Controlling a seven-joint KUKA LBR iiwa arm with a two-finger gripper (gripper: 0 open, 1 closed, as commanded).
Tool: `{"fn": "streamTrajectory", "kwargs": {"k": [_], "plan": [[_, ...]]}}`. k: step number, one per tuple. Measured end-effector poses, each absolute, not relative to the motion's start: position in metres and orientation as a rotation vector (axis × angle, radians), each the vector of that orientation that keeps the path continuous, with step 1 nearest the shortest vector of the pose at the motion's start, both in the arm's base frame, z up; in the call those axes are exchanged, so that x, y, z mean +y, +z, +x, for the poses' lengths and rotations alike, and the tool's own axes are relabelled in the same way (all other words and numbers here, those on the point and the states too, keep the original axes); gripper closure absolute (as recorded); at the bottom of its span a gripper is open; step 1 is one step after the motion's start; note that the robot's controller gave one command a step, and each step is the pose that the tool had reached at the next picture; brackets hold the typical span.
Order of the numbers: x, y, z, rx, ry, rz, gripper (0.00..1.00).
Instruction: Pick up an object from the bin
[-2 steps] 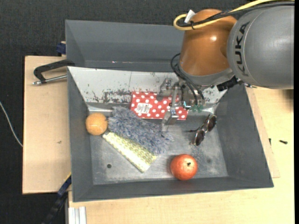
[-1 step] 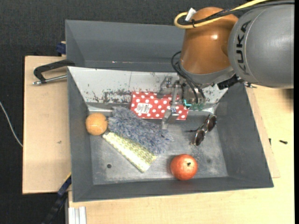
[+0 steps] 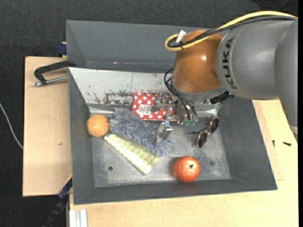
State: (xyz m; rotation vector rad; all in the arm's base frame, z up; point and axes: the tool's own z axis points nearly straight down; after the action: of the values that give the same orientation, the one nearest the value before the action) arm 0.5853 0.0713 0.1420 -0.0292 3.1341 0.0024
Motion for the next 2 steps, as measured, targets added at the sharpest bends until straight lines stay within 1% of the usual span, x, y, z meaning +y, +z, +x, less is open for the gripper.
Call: {"fn": "streamTrajectory", "kwargs": {"k": [1,2], "plan": [[0.1177,0.0752,0.5617,3.129,0.001,-0.206,0.0],[0.1202,0.0799,0.5551,2.952,0.005,-1.016,1.0]]}}
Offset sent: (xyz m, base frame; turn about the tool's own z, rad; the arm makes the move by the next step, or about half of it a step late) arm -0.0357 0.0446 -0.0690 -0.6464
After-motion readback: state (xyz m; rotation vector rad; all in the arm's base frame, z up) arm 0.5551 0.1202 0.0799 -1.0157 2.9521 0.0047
